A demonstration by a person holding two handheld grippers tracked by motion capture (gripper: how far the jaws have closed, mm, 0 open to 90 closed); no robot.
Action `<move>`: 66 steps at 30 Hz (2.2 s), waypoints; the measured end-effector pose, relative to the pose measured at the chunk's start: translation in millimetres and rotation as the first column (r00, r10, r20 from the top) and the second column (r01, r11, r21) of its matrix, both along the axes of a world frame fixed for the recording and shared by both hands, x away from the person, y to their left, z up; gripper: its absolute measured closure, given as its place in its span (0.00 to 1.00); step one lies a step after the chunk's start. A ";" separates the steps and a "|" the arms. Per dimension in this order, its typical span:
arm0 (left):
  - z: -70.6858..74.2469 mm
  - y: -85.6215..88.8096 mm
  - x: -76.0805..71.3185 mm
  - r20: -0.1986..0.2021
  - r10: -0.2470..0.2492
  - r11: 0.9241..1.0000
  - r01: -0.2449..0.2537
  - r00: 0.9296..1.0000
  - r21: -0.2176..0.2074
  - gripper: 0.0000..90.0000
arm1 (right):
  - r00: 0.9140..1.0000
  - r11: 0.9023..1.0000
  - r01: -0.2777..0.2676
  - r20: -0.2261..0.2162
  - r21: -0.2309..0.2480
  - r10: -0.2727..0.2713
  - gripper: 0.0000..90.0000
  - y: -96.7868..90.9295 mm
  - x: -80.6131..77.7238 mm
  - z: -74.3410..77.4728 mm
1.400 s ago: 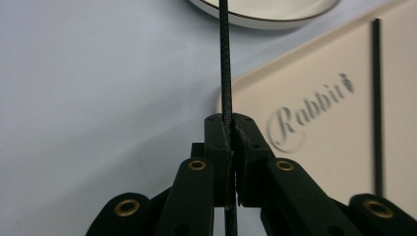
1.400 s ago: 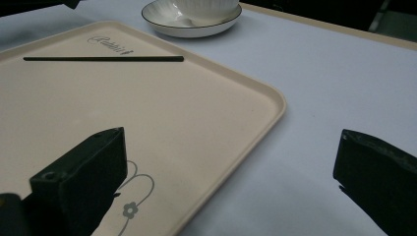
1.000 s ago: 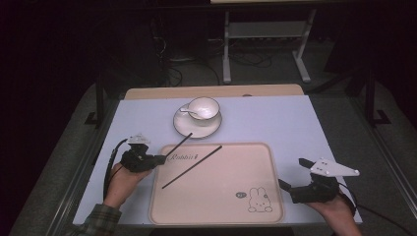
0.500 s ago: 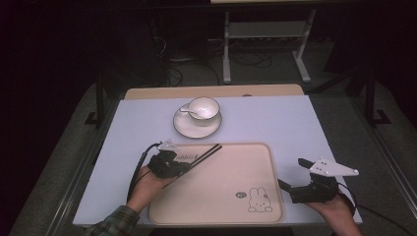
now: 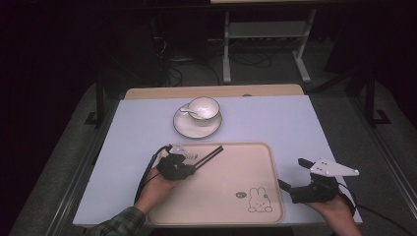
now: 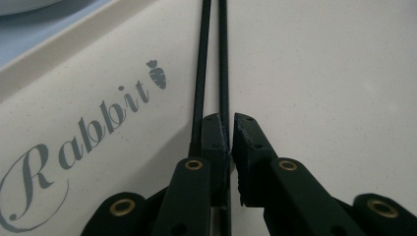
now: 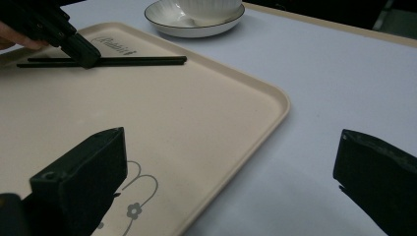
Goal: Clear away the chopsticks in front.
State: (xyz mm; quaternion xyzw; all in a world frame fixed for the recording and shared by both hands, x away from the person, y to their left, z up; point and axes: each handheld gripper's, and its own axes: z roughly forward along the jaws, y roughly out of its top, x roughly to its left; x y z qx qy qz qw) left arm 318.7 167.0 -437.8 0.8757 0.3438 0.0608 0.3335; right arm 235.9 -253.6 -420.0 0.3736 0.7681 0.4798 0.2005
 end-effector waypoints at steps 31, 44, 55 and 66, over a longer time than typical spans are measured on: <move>-4.7 -88.8 67.6 0.001 -0.148 0.987 0.147 0.989 -0.064 0.99 | 1.000 1.000 0.005 -0.001 0.000 -0.005 0.00 -3.1 -2.1 -0.9; -4.6 -71.3 74.6 0.008 -0.099 0.994 0.100 0.995 -0.047 0.99 | 1.000 1.000 0.013 -0.001 0.006 -0.013 0.00 -6.6 -3.4 -1.8; -4.0 -40.0 73.2 -0.007 -0.048 0.998 0.048 0.999 -0.048 0.99 | 1.000 1.000 0.013 -0.002 -0.002 -0.013 0.00 -4.6 -3.7 -1.0; -2.1 -10.9 60.3 -0.019 -0.017 0.999 0.017 1.000 -0.029 0.99 | 1.000 1.000 0.002 0.001 -0.005 -0.002 0.00 -2.0 -1.7 -0.7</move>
